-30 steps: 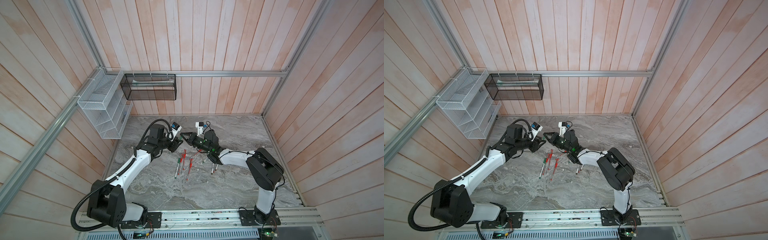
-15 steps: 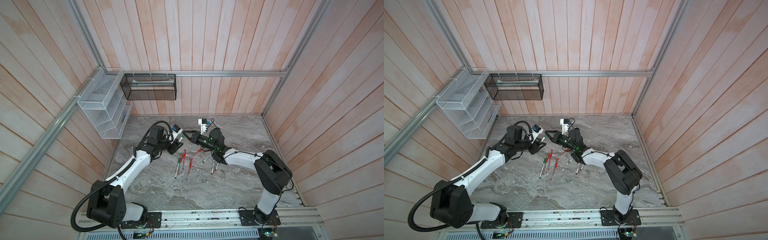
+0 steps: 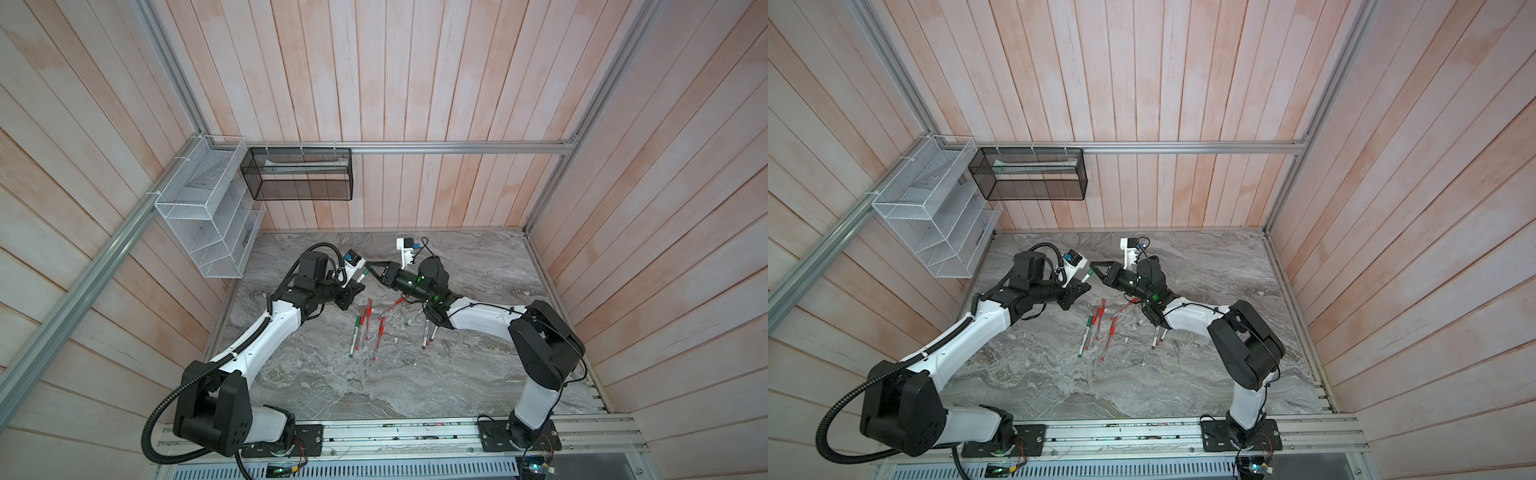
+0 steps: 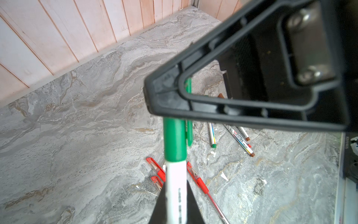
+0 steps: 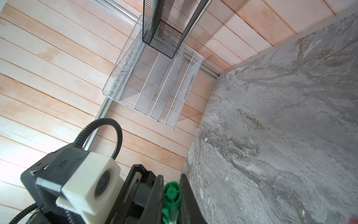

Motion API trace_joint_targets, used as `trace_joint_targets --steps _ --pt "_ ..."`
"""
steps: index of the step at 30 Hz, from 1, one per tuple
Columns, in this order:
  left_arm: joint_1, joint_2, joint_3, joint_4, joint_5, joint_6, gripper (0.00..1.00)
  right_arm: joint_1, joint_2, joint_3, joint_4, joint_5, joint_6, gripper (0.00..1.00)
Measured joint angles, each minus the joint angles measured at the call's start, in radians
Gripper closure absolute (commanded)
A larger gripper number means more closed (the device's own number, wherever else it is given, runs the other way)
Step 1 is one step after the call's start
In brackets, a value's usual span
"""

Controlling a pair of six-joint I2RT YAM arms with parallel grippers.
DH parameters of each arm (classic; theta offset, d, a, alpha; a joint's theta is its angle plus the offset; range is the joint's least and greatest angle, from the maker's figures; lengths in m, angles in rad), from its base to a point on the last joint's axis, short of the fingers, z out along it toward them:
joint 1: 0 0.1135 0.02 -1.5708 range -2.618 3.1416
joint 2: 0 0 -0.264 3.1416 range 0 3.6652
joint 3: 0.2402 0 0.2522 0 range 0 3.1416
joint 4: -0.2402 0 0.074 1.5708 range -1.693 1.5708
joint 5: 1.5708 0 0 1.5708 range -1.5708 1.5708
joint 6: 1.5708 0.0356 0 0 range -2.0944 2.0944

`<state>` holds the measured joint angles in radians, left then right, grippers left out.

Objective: Remove pen caps from pens
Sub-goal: Open the pen cap on the pen, then place the pen at the middle-left of the table.

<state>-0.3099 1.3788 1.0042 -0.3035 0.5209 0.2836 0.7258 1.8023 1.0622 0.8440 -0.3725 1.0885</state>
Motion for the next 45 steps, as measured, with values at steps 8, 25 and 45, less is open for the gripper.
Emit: trace_joint_targets --steps 8,25,45 --pt "-0.037 -0.001 -0.064 0.124 0.004 -0.02 1.0 -0.057 -0.044 0.0 -0.111 -0.107 0.006 1.0" --pt "-0.006 -0.024 -0.132 0.071 0.058 -0.05 1.0 -0.331 -0.278 -0.112 -0.088 0.015 0.031 1.0" --pt "0.371 0.183 -0.064 0.137 -0.267 -0.264 1.0 -0.623 -0.713 -0.443 -0.325 -0.068 -0.071 1.0"
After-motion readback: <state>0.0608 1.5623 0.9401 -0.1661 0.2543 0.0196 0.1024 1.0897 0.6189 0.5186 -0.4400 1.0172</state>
